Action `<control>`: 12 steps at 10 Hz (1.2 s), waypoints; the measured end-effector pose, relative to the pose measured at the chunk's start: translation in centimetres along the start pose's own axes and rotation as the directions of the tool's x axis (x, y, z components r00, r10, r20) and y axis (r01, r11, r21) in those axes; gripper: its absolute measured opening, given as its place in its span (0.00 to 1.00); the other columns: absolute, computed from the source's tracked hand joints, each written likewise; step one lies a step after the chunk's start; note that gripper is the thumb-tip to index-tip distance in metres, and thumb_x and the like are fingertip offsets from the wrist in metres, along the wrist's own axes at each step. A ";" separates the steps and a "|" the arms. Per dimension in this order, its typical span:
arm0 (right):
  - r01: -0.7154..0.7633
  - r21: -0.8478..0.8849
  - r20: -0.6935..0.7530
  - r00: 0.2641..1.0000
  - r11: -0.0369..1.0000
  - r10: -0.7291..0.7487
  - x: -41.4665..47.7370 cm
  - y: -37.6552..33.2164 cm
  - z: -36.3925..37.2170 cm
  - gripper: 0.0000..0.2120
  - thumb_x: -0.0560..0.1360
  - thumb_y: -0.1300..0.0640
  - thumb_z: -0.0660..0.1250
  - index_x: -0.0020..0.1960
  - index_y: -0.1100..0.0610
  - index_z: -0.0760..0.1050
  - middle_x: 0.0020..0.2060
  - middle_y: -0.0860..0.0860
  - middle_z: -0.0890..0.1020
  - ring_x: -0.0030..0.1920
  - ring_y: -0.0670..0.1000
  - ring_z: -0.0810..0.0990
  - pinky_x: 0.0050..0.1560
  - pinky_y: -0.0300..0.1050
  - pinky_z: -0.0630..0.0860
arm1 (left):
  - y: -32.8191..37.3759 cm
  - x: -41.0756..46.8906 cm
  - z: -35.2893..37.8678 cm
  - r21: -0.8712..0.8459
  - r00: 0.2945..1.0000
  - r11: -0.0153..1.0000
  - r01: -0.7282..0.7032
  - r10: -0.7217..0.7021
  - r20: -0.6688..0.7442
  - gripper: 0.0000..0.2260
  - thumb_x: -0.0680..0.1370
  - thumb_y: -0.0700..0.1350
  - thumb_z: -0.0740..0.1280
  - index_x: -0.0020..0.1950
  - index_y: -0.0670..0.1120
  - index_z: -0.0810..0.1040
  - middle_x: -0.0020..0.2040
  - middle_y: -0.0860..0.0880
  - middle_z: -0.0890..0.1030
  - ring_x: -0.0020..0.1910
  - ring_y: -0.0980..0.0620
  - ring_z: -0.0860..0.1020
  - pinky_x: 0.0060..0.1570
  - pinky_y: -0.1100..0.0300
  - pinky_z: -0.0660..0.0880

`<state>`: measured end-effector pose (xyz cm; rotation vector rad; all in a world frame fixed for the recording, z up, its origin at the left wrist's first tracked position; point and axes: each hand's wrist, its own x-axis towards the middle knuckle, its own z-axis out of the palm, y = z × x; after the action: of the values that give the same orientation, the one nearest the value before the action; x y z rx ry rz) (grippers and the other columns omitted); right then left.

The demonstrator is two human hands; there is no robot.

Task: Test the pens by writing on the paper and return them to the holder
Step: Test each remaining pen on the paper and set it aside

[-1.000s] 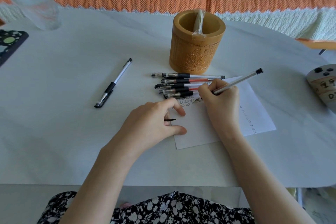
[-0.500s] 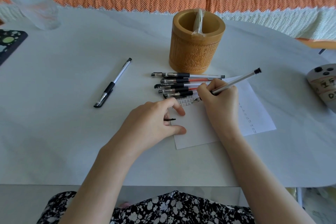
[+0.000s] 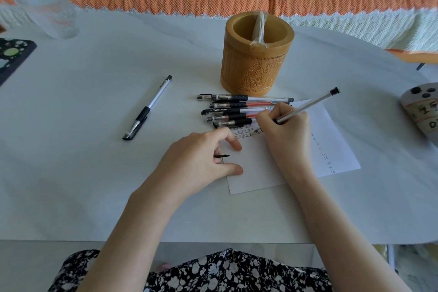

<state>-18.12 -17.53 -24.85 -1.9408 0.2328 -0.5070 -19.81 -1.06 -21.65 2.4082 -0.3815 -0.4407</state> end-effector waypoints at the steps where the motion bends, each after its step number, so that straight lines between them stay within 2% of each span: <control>1: -0.008 0.013 -0.007 1.000 1.000 0.008 0.0 0.0 -0.1 0.16 0.68 0.65 0.65 0.27 0.59 0.60 0.22 0.46 0.60 0.27 0.44 0.57 0.27 0.38 0.55 | 0.0 0.0 0.0 -0.001 1.000 1.000 -0.002 0.002 0.000 0.13 0.67 0.55 0.74 0.46 0.60 0.74 0.29 0.55 0.70 0.27 0.66 0.71 0.31 0.64 0.61; 3: 0.004 -0.005 0.004 1.000 1.000 -0.004 0.0 0.0 0.0 0.16 0.69 0.65 0.65 0.28 0.62 0.61 0.23 0.49 0.61 0.28 0.45 0.58 0.28 0.38 0.56 | 0.0 0.0 0.0 -0.001 1.000 1.000 -0.003 0.003 0.000 0.12 0.67 0.55 0.74 0.46 0.60 0.74 0.29 0.55 0.70 0.27 0.66 0.71 0.31 0.64 0.61; 8: -0.003 0.007 0.005 1.000 1.000 0.003 -0.1 -0.3 -0.1 0.19 0.68 0.65 0.64 0.27 0.54 0.57 0.20 0.45 0.59 0.27 0.44 0.57 0.27 0.35 0.55 | 0.0 0.1 0.1 0.003 1.000 1.000 -0.004 0.004 -0.006 0.13 0.67 0.55 0.74 0.47 0.59 0.74 0.28 0.55 0.70 0.27 0.67 0.70 0.31 0.63 0.62; 12: -0.036 0.028 0.011 0.999 0.999 0.036 -0.1 -0.6 -0.2 0.18 0.68 0.66 0.64 0.27 0.55 0.58 0.19 0.45 0.59 0.26 0.44 0.58 0.26 0.34 0.55 | 0.0 0.0 0.0 0.005 1.000 1.000 -0.009 0.009 -0.007 0.13 0.67 0.55 0.74 0.46 0.60 0.74 0.28 0.55 0.70 0.27 0.66 0.71 0.31 0.64 0.61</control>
<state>-18.36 -17.42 -24.27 -1.9077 0.2518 -0.4743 -19.83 -1.12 -21.66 2.4115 -0.3902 -0.4276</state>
